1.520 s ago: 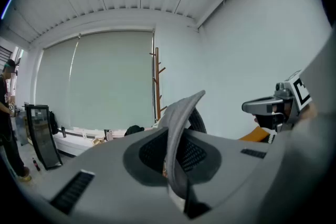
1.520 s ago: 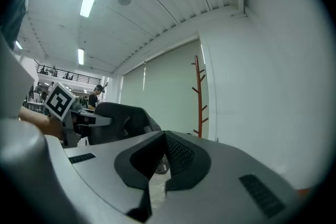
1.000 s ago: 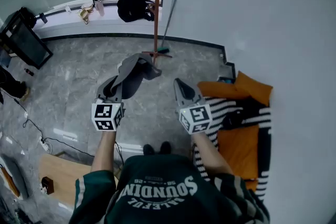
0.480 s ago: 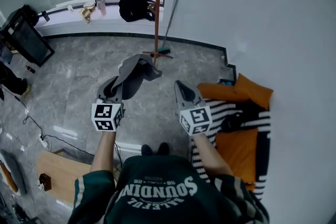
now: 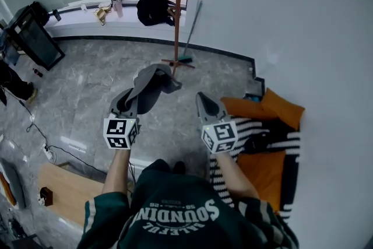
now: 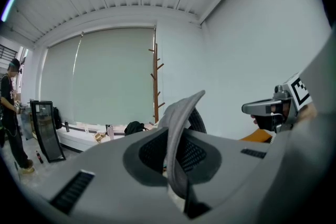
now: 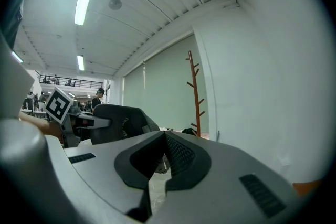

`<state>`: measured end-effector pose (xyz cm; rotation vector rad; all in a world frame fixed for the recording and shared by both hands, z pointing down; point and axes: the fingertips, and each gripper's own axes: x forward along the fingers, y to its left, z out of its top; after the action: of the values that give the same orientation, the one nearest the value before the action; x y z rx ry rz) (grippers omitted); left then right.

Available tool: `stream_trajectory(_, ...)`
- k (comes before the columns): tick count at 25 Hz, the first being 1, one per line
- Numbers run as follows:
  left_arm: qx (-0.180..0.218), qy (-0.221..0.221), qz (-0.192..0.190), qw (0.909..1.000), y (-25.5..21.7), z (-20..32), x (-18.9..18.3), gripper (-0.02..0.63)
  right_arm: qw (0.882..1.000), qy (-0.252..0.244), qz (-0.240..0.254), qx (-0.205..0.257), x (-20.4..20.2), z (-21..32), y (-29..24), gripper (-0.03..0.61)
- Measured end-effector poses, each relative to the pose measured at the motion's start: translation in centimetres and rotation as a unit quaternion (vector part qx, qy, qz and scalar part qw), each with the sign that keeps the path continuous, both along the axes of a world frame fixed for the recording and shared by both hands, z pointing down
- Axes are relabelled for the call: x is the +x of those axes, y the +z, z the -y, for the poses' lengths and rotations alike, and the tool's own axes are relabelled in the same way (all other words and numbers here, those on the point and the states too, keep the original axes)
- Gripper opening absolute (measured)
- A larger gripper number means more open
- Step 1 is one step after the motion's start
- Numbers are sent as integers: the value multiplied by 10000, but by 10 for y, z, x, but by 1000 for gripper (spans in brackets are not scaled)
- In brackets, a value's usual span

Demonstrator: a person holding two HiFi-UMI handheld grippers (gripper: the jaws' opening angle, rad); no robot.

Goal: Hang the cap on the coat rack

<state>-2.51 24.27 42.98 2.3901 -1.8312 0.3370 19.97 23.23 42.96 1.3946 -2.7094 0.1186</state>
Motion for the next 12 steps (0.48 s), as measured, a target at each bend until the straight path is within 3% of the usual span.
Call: stream_trajectory(12,-6,-114,-63,9999,11,48,-12,14,9999,-135,19,-73,-14,50,10,-2)
